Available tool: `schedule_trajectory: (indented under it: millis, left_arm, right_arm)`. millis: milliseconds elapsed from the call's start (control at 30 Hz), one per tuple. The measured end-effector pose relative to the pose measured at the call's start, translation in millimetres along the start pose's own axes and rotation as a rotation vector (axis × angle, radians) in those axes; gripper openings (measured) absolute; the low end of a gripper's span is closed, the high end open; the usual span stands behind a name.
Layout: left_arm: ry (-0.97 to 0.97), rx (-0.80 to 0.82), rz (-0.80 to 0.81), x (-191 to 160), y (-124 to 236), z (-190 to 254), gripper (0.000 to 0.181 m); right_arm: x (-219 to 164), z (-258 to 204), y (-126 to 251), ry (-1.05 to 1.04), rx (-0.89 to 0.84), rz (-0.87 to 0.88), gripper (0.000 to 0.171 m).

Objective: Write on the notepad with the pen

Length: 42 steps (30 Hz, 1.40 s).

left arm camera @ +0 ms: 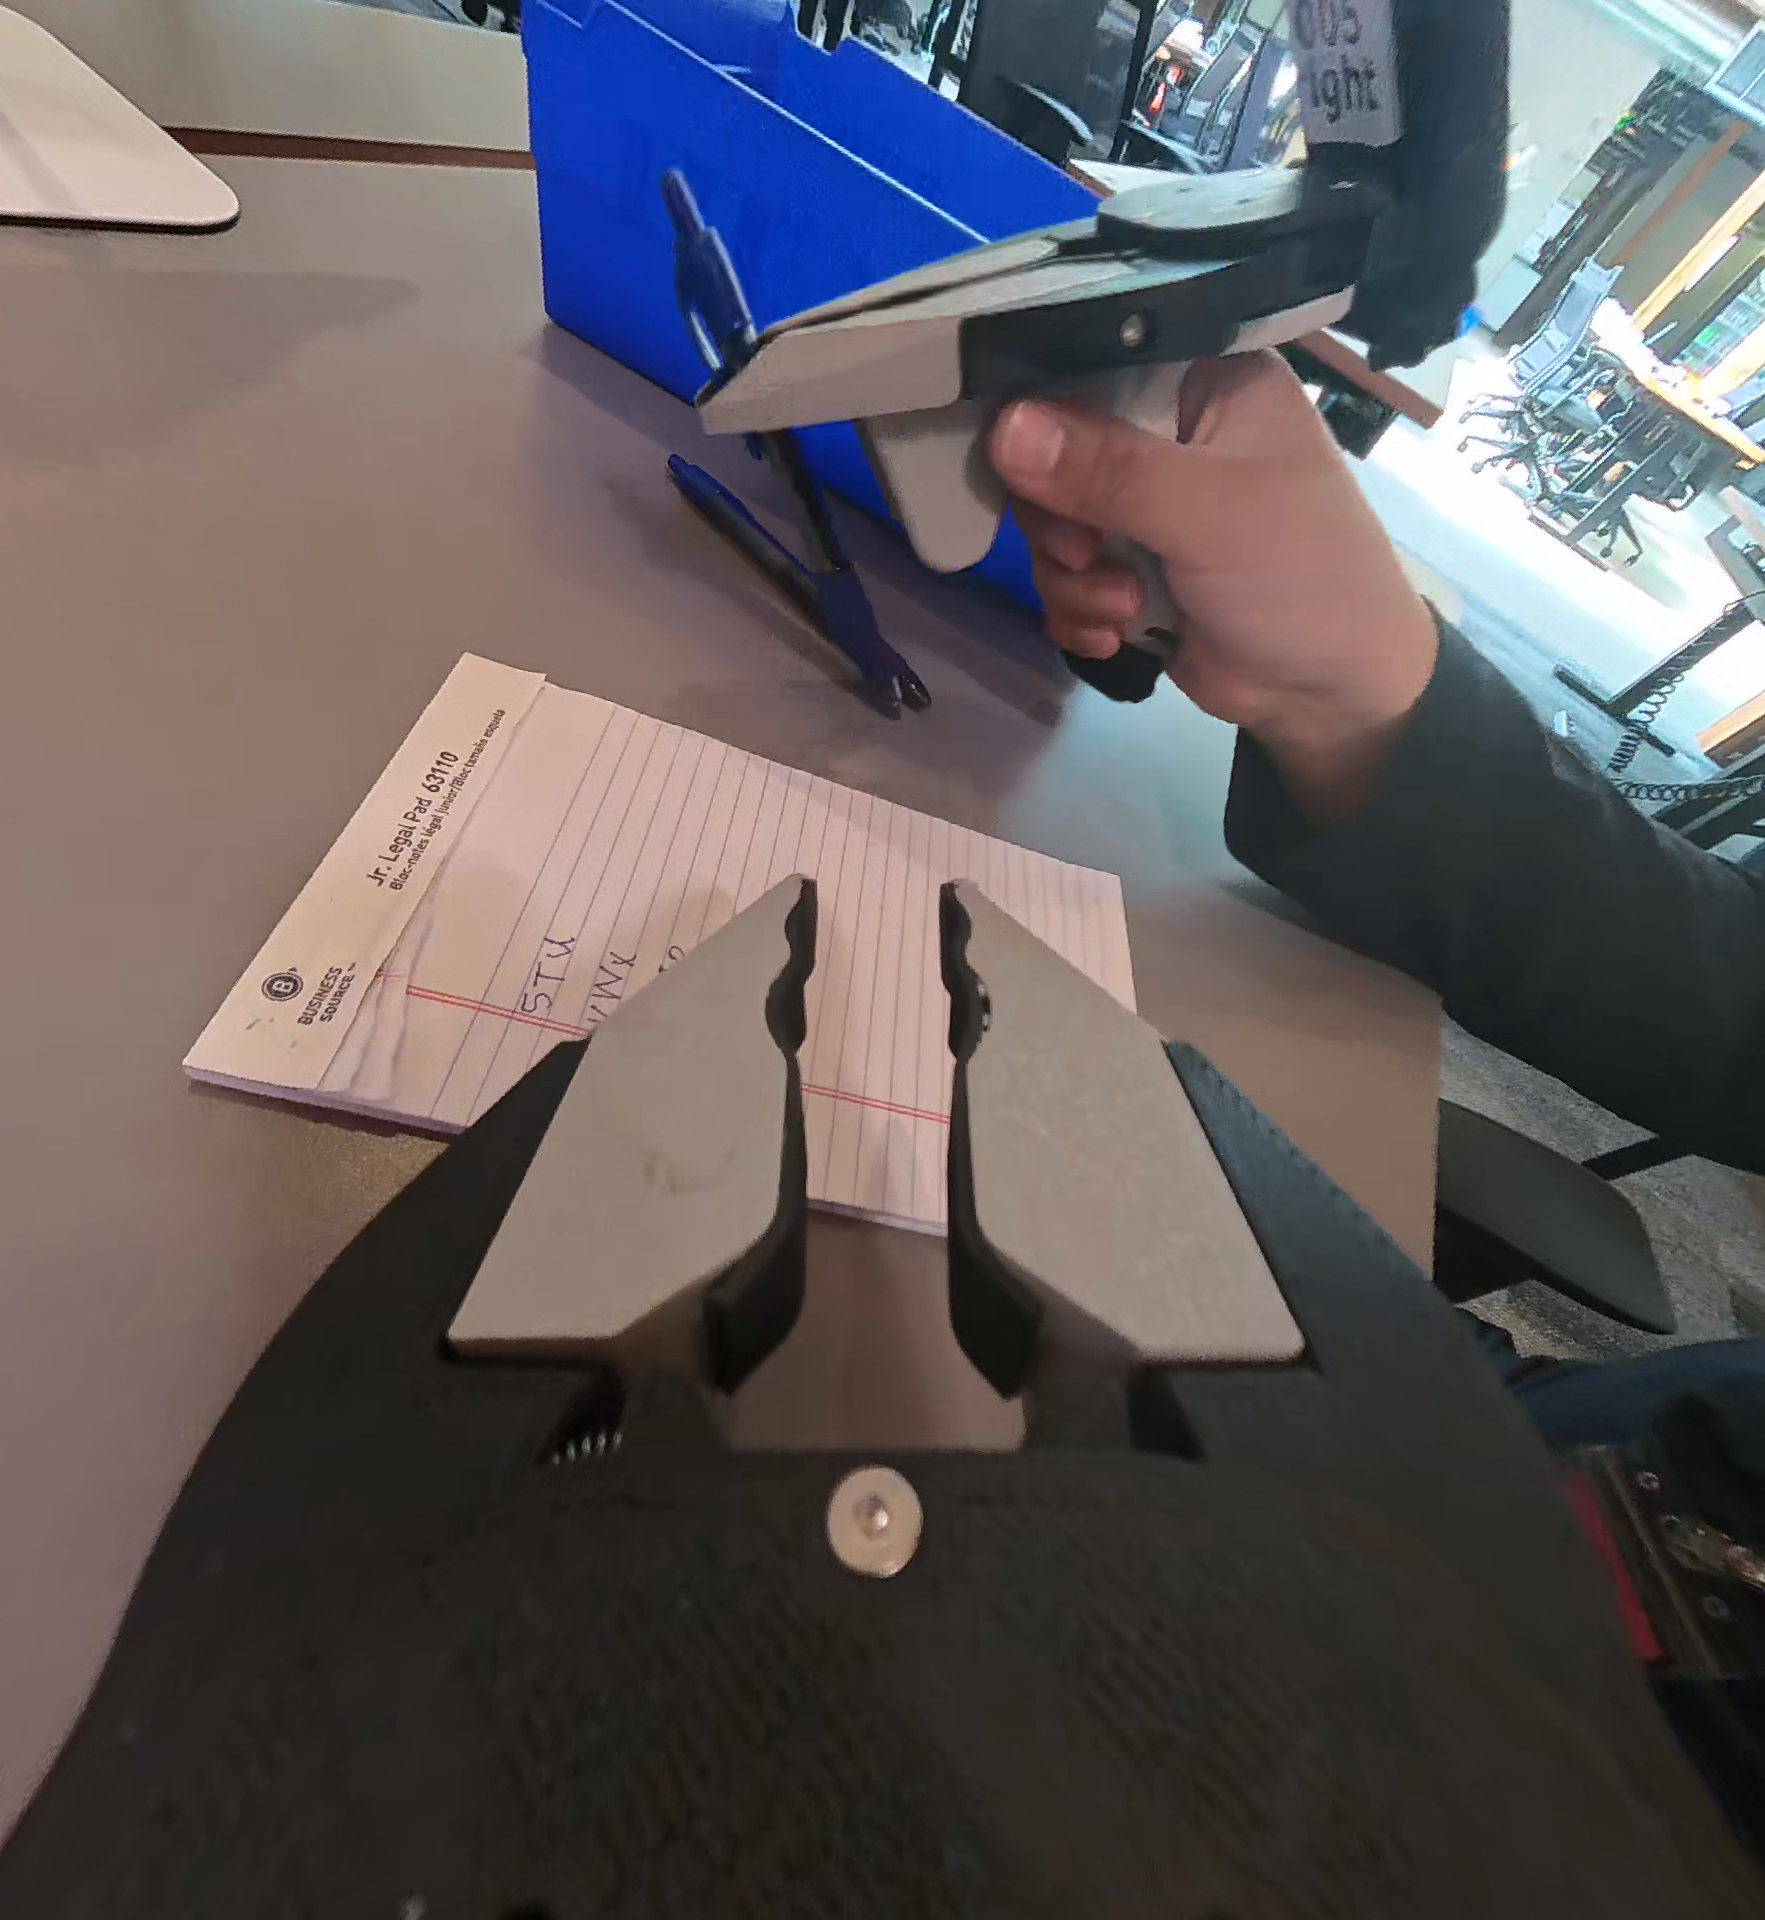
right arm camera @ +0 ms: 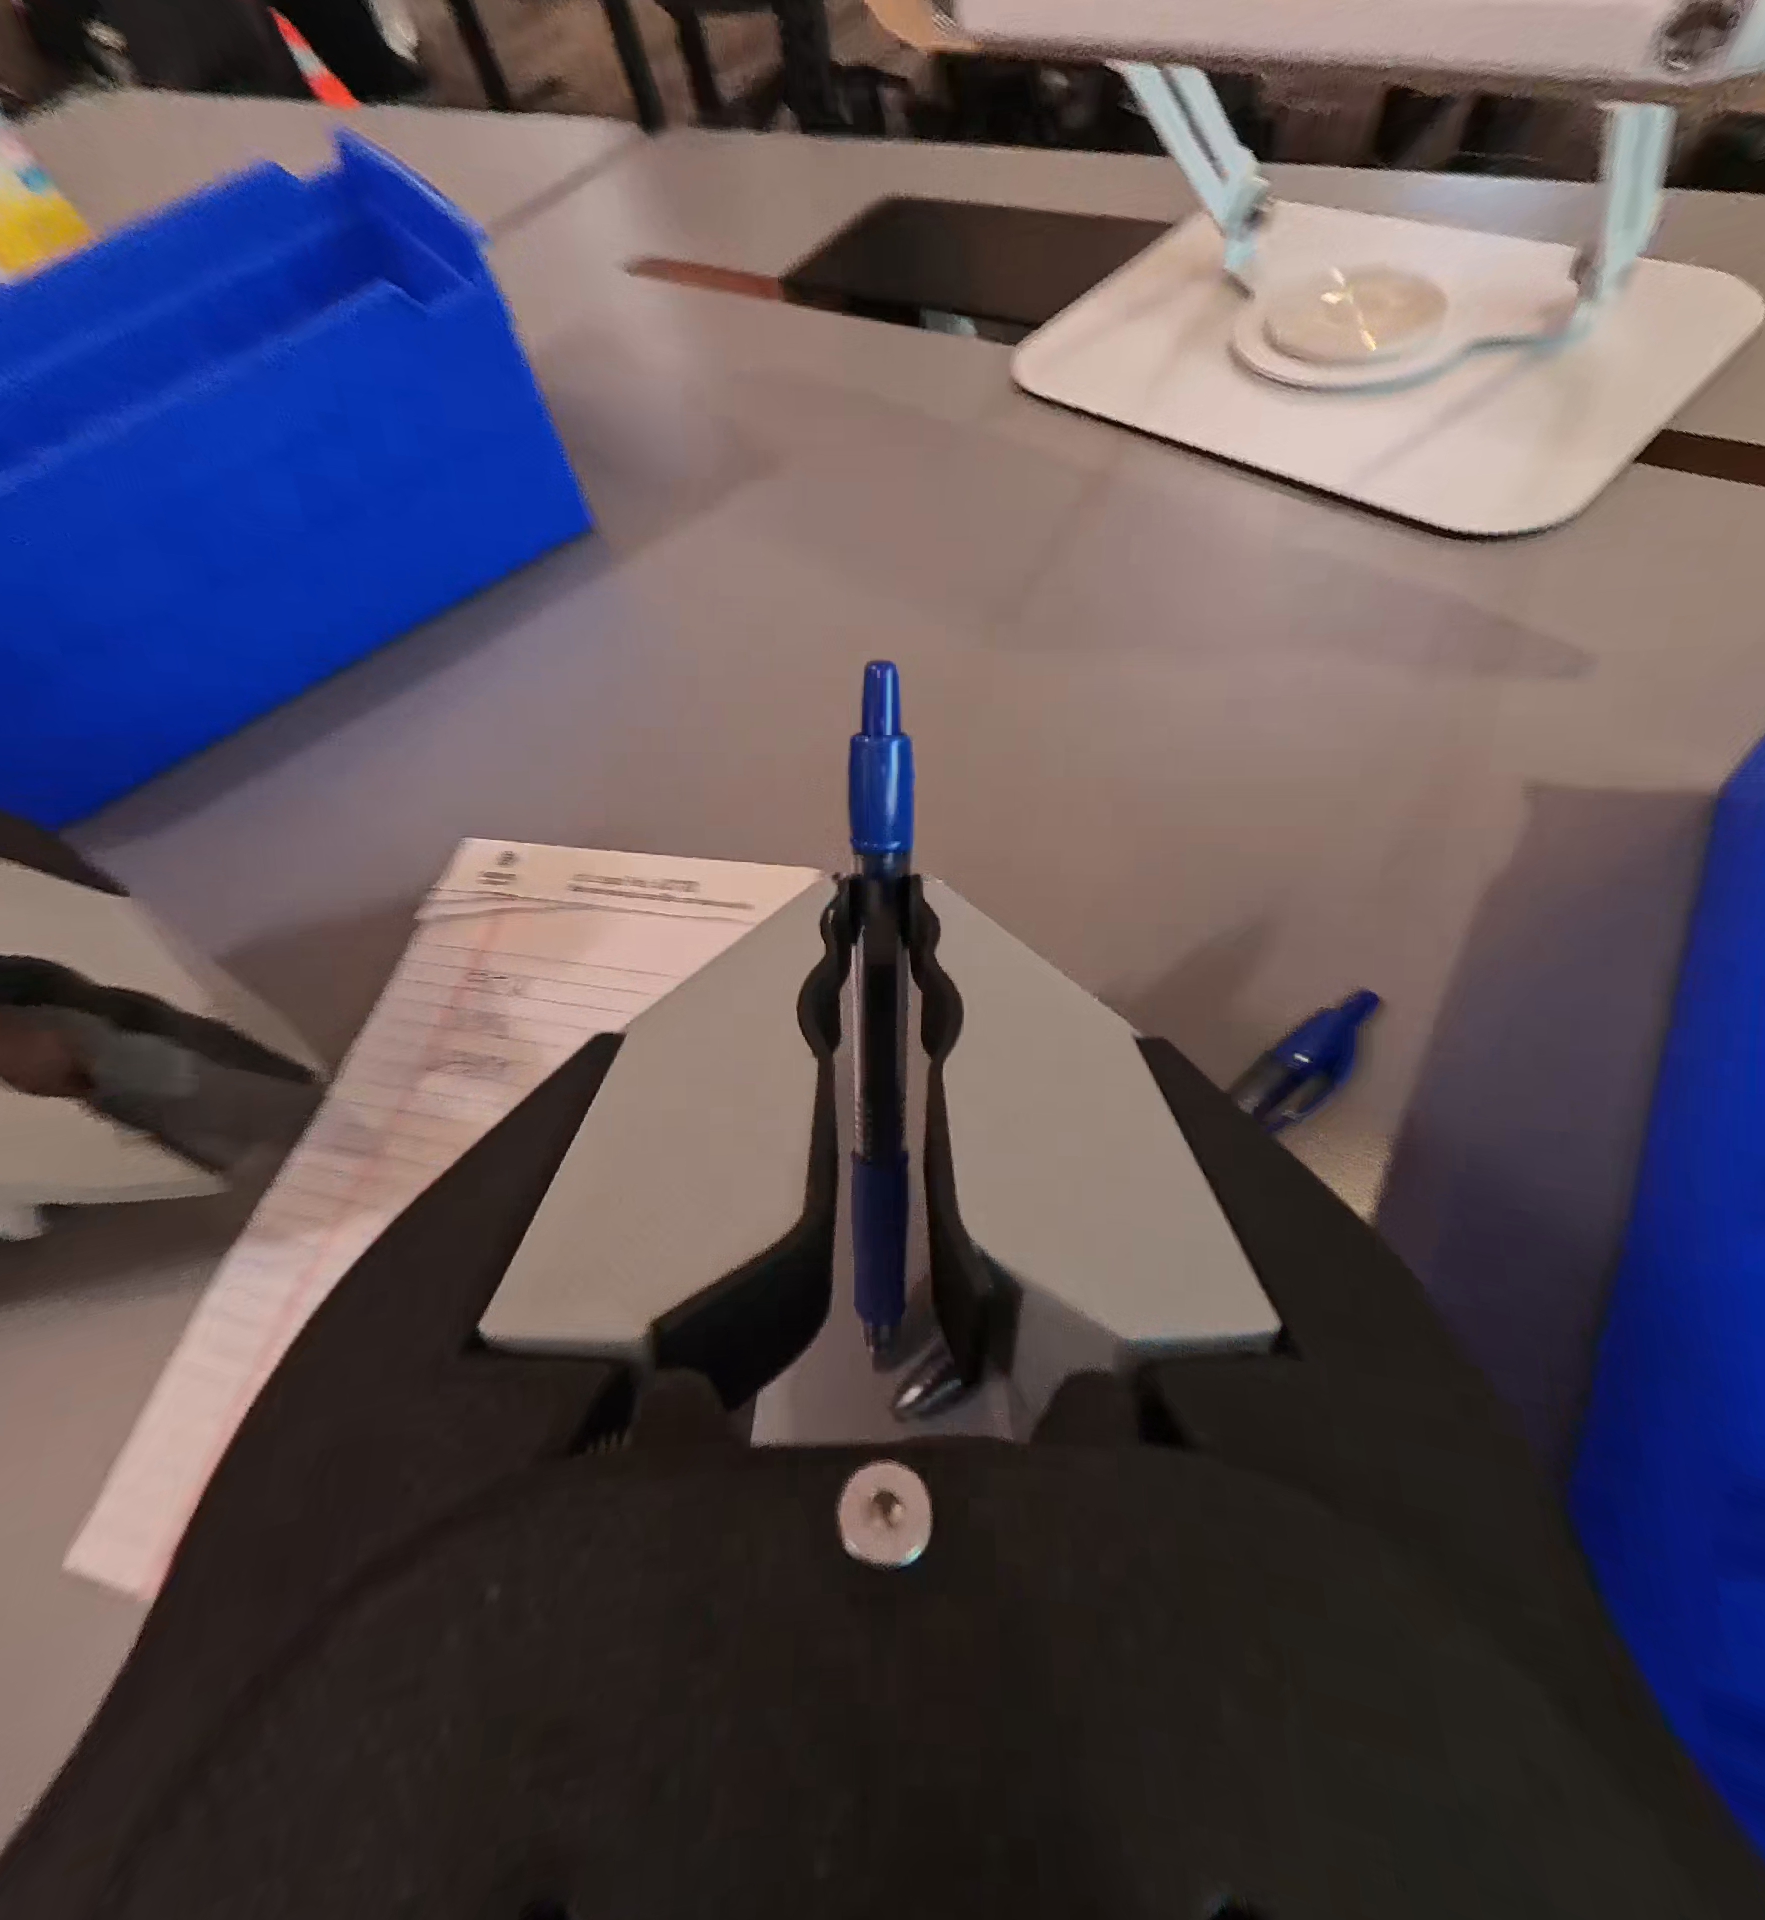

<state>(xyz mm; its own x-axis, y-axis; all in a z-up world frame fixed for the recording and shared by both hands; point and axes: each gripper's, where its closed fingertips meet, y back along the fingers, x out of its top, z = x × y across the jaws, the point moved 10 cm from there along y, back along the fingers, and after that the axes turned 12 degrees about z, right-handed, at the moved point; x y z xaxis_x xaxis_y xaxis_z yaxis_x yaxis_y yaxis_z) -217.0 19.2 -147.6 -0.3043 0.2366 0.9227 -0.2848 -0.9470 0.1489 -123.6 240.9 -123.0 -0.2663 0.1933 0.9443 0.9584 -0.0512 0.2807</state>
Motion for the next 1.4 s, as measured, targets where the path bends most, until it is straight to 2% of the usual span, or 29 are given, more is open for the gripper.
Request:
schedule_trajectory:
  millis: [100,200,300,400,533,567,633,867,967,1067,1133,1200,1267,1400]
  left_arm:
    - [0.001,0.017,0.007,0,1,-1,0.021]
    - [-0.003,0.041,0.008,1,2,-2,0.021]
    - [-0.031,0.049,-0.016,-1,0,0,0.021]
    - [-0.071,0.015,-0.112,-7,-6,8,0.018]
    - [-0.012,-0.092,-0.3,-24,-8,22,0.018]
    - [-0.03,-0.074,-0.343,-27,-9,24,0.018]
    - [-0.106,0.008,-0.369,-29,-7,24,0.0]
    - [-0.081,0.133,-0.375,-19,9,2,0.0]
    - [-0.057,0.217,-0.373,-15,23,-8,0.0]
    - [-0.074,0.129,-0.378,-10,32,4,0.01]
    - [-0.163,-0.004,-0.384,-7,32,26,0.016]
    - [-0.293,-0.069,-0.451,-10,27,46,0.026]
    - [-0.389,-0.096,-0.518,-15,19,60,0.042]
    - [-0.5,-0.06,-0.621,-25,0,62,0.045]
  right_arm:
    - [-2,6,0,0.054,-0.063,-0.019,0.008]
    - [-1,3,0,0.12,-0.102,-0.013,0.026]
    - [0,-5,-2,0.181,-0.074,-0.01,0.032]
    - [-1,-19,-2,0.203,0.087,-0.01,0.019]
    - [-7,-25,-5,0.179,0.197,-0.095,0.0]
    - [-9,-26,-6,0.176,0.208,-0.121,0.0]
    - [-13,-27,-9,0.173,0.214,-0.174,0.0]
    - [-38,-40,-20,0.206,0.296,-0.376,0.0]
    - [-40,-48,-21,0.194,0.358,-0.395,0.0]
    - [-37,-48,-21,0.222,0.326,-0.367,0.0]
    - [-34,-49,-19,0.201,0.335,-0.335,0.0]
    - [-31,-49,-19,0.184,0.345,-0.307,0.0]
    - [-30,-49,-18,0.189,0.337,-0.292,0.0]
    - [-30,-49,-19,0.193,0.333,-0.289,0.0]
